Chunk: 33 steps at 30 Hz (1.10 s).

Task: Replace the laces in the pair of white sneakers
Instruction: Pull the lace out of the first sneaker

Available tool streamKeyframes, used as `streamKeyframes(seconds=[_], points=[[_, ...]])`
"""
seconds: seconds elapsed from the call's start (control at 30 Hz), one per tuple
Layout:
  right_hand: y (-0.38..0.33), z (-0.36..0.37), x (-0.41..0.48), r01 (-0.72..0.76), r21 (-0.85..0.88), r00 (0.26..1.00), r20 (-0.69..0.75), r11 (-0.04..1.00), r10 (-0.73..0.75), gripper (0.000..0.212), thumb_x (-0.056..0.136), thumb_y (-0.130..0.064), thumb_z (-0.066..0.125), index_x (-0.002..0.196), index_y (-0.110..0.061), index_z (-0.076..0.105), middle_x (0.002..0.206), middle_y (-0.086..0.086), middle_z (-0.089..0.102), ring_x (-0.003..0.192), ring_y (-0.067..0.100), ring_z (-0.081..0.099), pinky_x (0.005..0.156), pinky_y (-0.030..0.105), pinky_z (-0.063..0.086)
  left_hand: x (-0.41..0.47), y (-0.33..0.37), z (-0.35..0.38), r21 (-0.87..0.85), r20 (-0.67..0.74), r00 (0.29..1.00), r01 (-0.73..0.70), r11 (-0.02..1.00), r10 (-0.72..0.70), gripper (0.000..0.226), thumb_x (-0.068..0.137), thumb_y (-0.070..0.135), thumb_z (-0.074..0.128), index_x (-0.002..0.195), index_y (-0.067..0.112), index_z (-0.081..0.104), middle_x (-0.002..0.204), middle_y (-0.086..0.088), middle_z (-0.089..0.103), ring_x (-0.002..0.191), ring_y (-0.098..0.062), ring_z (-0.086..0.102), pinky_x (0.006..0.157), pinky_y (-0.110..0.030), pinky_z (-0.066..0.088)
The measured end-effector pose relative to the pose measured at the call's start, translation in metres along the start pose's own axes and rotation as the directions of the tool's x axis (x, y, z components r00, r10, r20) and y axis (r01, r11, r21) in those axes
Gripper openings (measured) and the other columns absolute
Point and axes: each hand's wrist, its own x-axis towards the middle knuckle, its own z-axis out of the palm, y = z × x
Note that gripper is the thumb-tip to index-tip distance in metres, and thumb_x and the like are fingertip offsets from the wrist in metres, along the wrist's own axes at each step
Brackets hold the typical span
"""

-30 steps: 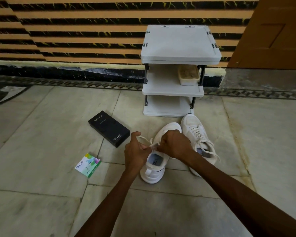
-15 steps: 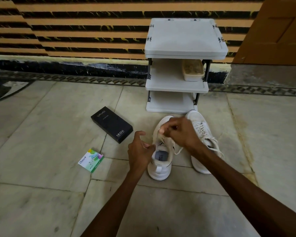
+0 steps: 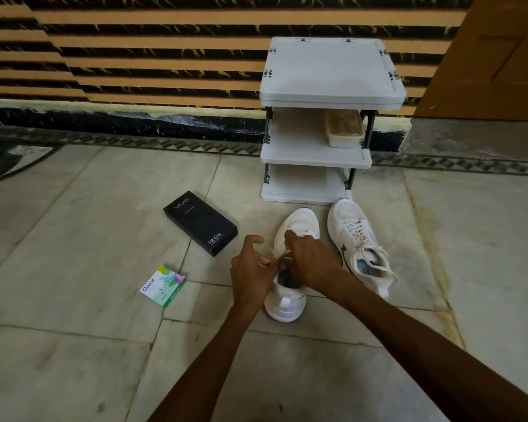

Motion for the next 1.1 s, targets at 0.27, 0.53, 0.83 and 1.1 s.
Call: streamKeyframes(seconds=[0.27,0.53,0.83,1.1], points=[[0.005,0.009,-0.004,0.015,-0.253,0.981,-0.181,0.967,-0.062,0.057,0.092,-0.032,0.058,0.139,-0.016,0.031,0.110,0.009,0.067,0.087,0.028,0.067,0.064,0.033,0.047,-0.005,-0.004,0.001,0.007,-0.066,0.997,-0.040,0.999,0.041,0.041,0.076,0.024,0.083,0.107,0.020,0.057,0.078,0.000,0.070,0.066,-0.006,0.063,0.054,-0.004,0.040],[0.011,-0.008,-0.012,0.165,-0.197,0.954,-0.218,0.967,-0.207,0.018,0.087,-0.025,0.065,0.101,-0.016,0.058,0.096,0.006,0.071,0.085,0.030,0.069,0.070,0.034,0.051,-0.005,-0.002,0.003,0.024,-0.070,0.997,-0.011,1.000,0.013,0.035,0.075,0.022,0.083,0.100,0.020,0.059,0.086,-0.001,0.072,0.068,-0.006,0.062,0.051,-0.004,0.040],[0.012,-0.046,0.007,0.178,0.978,0.835,-0.209,0.109,0.509,0.020,0.098,-0.022,0.056,0.090,-0.005,0.051,0.075,0.011,0.060,0.064,0.015,0.060,0.061,0.029,0.055,-0.005,-0.005,0.006,0.067,-0.056,0.998,-0.035,0.997,0.038,0.032,0.076,0.016,0.080,0.104,0.018,0.066,0.082,-0.001,0.073,0.073,-0.013,0.068,0.064,-0.019,0.049],[0.006,-0.008,0.002,-0.118,-0.111,0.993,-0.012,0.987,0.117,0.024,0.088,-0.037,0.066,0.101,-0.017,0.066,0.098,0.008,0.069,0.085,0.024,0.067,0.072,0.032,0.054,-0.004,-0.003,0.007,0.065,-0.065,0.998,-0.016,0.998,0.020,0.030,0.079,0.026,0.080,0.106,0.014,0.073,0.096,-0.004,0.075,0.086,-0.018,0.070,0.078,-0.026,0.053]])
